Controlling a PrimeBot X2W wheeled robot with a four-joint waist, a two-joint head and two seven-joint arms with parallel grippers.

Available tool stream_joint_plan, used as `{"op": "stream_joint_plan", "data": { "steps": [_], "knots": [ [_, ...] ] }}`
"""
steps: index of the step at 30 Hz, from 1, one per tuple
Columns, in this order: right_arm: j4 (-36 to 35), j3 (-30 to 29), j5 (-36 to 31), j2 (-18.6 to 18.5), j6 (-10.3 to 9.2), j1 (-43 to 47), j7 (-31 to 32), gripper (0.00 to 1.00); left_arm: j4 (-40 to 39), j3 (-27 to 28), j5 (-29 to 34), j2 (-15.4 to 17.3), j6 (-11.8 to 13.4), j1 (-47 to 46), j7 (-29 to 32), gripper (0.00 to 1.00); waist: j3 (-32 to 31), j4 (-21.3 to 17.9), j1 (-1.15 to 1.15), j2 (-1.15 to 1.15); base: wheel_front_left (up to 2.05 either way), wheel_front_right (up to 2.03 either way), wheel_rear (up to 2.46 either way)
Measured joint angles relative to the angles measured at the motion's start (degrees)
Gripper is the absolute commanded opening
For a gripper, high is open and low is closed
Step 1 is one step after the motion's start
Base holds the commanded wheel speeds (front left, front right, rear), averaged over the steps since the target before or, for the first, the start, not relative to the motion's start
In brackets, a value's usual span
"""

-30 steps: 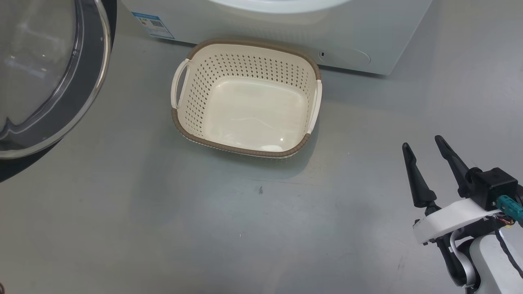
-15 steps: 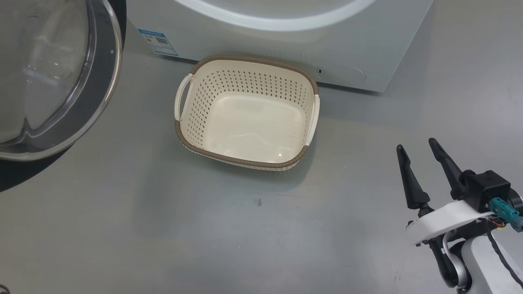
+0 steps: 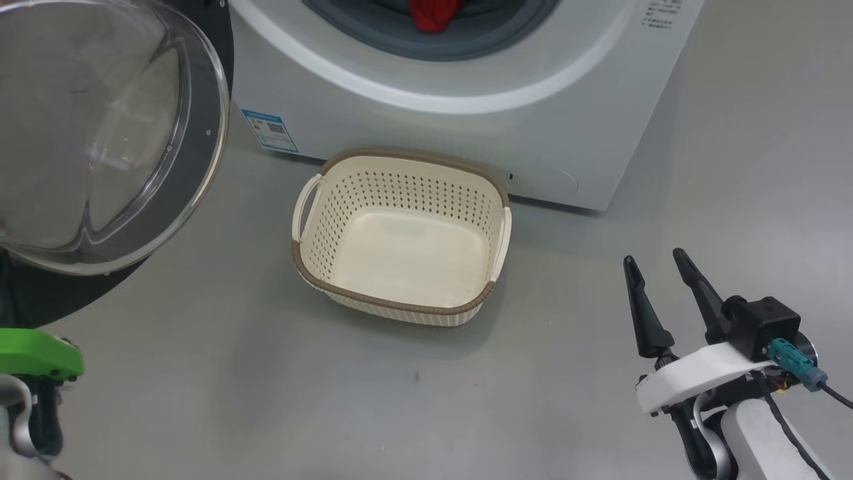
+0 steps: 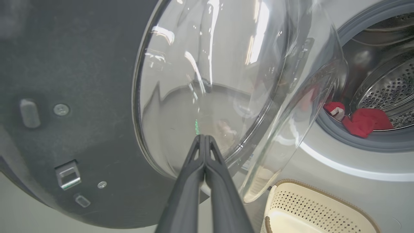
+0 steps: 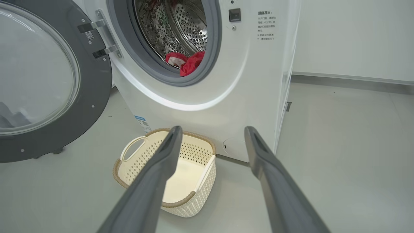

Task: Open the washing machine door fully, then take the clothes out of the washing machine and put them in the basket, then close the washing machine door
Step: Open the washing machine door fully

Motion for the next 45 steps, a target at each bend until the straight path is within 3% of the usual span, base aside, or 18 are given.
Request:
{"op": "stream_joint_plan", "data": {
  "steps": [11, 23, 35, 45],
  "knots": [
    [1.82, -0.46, 1.98, 2.37, -0.01, 1.34, -1.30, 1.00, -4.45, -3.54, 3.37, -1.80, -0.96, 5.39, 0.00, 0.00, -6.79, -1.65, 0.00, 0.00, 0.00, 0.00, 0.00],
    [2.21, -1.25, 1.98, 2.69, -0.15, 2.36, -1.93, 1.00, -10.14, -6.94, 4.78, -5.45, -1.48, 10.50, 0.00, 0.00, -11.01, -6.16, 0.00, 0.00, 0.00, 0.00, 0.00],
    [1.97, -1.56, 1.98, 2.71, -0.24, 3.44, -2.02, 1.00, -14.68, -10.37, 6.82, -9.24, -1.54, 14.58, 0.00, 0.00, -12.65, -10.41, 0.00, 0.00, 0.00, 0.00, 0.00],
    [1.16, -2.05, 1.93, 2.49, -0.67, 3.74, -2.45, 1.00, -16.80, -11.60, 7.84, -10.96, -1.53, 15.38, 0.00, 0.00, -11.82, -11.47, 0.00, 0.00, 0.00, 0.00, 0.00]
  ]
}}
